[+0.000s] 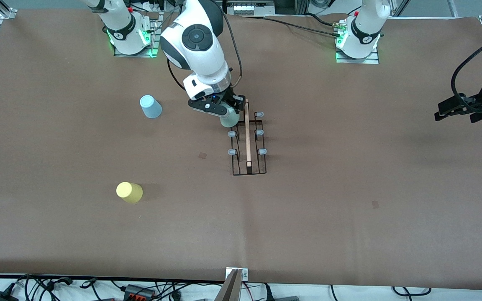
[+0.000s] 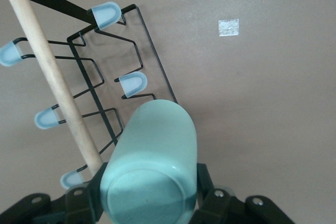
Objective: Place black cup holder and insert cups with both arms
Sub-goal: 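Lower the teal cup onto a rack peg with the right gripper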
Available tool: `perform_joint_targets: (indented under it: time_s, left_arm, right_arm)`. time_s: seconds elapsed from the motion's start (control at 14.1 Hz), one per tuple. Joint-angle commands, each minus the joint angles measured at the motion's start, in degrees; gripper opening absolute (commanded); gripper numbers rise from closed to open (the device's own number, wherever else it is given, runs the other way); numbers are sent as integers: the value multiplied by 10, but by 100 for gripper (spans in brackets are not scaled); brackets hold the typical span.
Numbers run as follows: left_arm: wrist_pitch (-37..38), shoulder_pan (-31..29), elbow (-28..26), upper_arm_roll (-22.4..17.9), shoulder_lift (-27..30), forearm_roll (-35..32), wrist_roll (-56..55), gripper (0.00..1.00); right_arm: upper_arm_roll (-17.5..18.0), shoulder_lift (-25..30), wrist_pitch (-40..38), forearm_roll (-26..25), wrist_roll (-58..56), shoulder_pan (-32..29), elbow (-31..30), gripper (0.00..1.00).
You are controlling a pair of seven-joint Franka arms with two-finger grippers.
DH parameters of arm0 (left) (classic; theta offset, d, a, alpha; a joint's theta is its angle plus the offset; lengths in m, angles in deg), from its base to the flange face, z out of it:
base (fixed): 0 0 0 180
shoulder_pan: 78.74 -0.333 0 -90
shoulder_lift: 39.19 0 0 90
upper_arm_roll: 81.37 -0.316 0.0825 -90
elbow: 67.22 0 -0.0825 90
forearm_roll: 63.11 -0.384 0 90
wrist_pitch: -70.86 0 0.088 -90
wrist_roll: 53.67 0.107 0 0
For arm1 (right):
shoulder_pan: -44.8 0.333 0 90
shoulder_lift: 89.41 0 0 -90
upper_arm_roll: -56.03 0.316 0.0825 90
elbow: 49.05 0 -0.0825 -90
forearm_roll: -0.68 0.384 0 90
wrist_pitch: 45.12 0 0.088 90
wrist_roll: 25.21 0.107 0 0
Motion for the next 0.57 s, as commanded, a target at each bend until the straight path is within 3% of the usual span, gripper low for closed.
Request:
perform_joint_targets:
  time_s: [0.0,0.14,0.28,0.42,0.5]
  left_arm:
    - [-12,13,-25,-9,26,-14,-9,100]
    - [-12,15,-28,-9,27,-14,-9,100]
    - [-22,13,-41,-8,29,-14,-12,100]
    - [-49,14,-83,-5,64,-15,-14,100]
    - [-49,15,-86,-6,66,-15,-14,100]
  right_arm:
    - [-4,-14,16,-21,15,8,-1,4]
    - [-5,-19,16,-21,15,8,-1,7]
    - [-6,-26,20,-25,15,7,-1,23]
    - [-7,-36,23,-26,14,7,-1,55]
    - [-7,-43,28,-27,14,7,-1,79]
